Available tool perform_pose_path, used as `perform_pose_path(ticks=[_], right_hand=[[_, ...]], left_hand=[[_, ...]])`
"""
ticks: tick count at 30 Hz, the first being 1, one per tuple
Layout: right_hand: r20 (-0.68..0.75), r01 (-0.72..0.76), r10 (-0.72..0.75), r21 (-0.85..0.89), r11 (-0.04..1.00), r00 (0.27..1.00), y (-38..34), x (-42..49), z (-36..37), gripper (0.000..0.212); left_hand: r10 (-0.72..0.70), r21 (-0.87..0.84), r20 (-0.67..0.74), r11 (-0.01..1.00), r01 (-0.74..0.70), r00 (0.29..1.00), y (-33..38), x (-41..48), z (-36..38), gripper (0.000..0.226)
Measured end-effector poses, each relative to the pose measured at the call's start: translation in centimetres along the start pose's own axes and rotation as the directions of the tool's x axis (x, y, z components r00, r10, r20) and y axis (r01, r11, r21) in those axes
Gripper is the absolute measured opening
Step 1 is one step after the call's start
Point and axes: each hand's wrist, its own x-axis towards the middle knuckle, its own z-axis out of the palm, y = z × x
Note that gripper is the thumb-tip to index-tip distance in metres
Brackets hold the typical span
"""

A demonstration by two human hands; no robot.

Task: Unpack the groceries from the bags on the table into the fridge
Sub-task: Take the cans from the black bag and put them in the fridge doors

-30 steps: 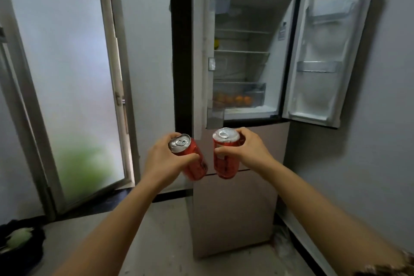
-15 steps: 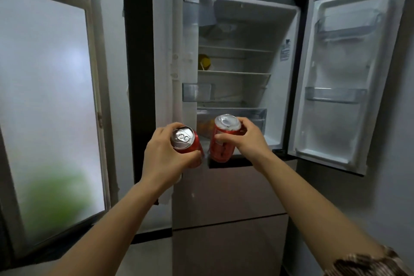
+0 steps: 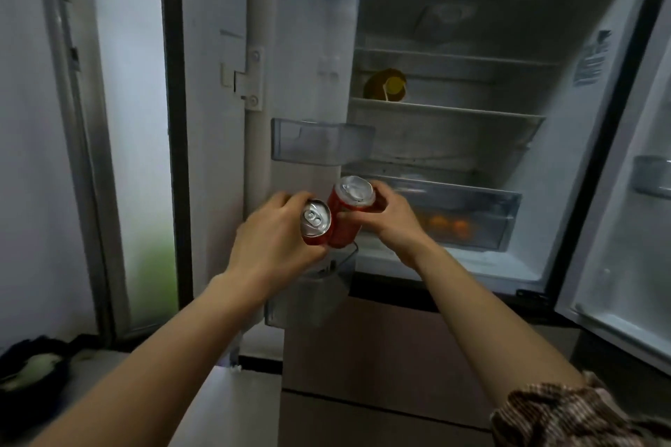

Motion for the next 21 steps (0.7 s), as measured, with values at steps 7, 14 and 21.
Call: perform_pose_path(ticks=[7,14,21], right_hand=[[0.273,-0.041,0.061,-0.078,0.996,0.960,3.3,3.7,0.3,0.048],[0.383,-0.061,0.106,-0.128,0.990,0.917,5.1,5.7,1.4,0.044],[0.487,-0.067,0.131,-0.146,0.987,0.864,5.3,5.5,0.8,0.045]], left_hand=[[-0.146,0.039,0.146,0.989,0.142,0.978,0.4,0.7,2.8,0.052],[-0.241,0.054,0.123,0.970,0.236,0.963,0.5,0.8,4.1,0.054],[-0.298,0.092,0.135,0.953,0.287,0.945,0.0,0.5,4.8,0.053]])
